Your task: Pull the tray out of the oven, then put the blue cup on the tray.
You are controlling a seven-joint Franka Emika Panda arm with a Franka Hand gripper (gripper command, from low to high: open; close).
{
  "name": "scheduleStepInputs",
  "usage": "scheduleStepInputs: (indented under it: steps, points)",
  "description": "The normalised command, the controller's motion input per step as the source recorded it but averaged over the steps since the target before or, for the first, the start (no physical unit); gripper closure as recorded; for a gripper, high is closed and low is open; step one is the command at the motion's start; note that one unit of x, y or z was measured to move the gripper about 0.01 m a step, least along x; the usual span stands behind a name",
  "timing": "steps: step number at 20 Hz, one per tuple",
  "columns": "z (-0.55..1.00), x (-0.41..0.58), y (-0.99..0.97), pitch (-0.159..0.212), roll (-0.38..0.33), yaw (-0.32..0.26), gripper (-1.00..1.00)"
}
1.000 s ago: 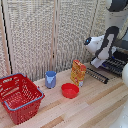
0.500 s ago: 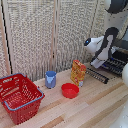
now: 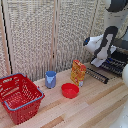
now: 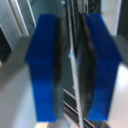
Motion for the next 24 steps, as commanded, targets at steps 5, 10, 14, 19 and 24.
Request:
scheduleStepInputs:
  steps: [5, 10, 14, 19, 24]
  points:
    - [-0.03, 0.002, 0.34, -0.006, 0.029, 0.000, 1.00]
    - [0.00, 0.215, 0.78, -0.067, 0.048, -0.010, 1.00]
    - [-0.06, 0.348, 0.89, -0.075, 0.007, -0.037, 1.00]
    - [-0.17, 0.319, 0.82, -0.063, -0.004, -0.026, 1.00]
    - [-0.23, 0.390, 0.57, -0.004, -0.026, -0.019, 1.00]
